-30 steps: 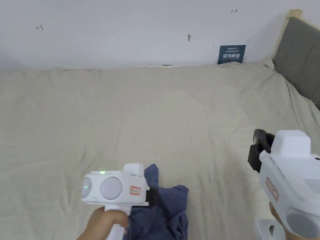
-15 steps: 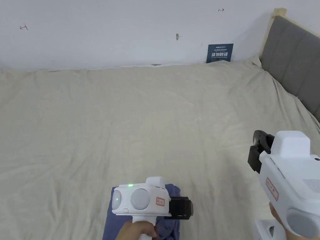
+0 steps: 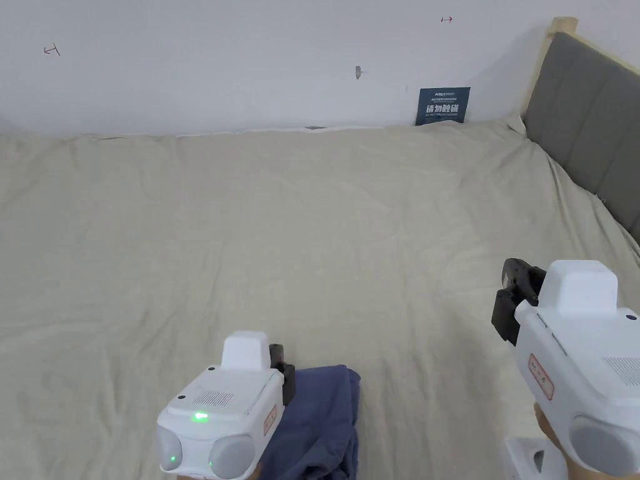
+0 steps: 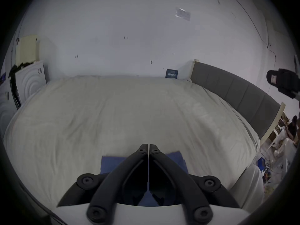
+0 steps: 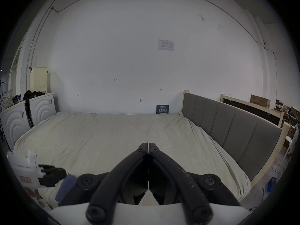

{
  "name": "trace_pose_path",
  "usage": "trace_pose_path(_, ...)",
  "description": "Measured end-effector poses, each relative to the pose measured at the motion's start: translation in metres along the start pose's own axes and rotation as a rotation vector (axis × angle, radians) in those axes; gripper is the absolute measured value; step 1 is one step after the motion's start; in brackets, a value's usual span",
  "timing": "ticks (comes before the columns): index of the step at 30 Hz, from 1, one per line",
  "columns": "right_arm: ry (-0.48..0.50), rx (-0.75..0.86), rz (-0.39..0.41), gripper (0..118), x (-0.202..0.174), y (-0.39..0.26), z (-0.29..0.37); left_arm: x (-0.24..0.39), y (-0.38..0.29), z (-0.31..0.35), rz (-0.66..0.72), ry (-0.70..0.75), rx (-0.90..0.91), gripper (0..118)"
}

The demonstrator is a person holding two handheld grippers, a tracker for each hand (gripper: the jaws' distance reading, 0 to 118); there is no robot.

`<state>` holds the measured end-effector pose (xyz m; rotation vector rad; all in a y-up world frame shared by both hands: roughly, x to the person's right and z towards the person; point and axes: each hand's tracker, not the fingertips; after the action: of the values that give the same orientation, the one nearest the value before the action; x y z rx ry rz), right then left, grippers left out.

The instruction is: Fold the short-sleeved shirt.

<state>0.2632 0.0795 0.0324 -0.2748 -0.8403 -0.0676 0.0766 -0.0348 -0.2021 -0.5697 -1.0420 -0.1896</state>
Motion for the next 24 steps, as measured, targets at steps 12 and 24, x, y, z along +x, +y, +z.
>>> trace_pose_path(12,-0.014,-0.031,0.007,2,0.009,-0.008,-0.004,0.045,-0.077,-0.042,0.052,-0.103,-0.128,0)
trace_pose_path(24,-0.037,-0.061,-0.01,2,0.017,-0.013,-0.009,0.078,-0.098,-0.072,-0.081,-0.071,-0.169,0)
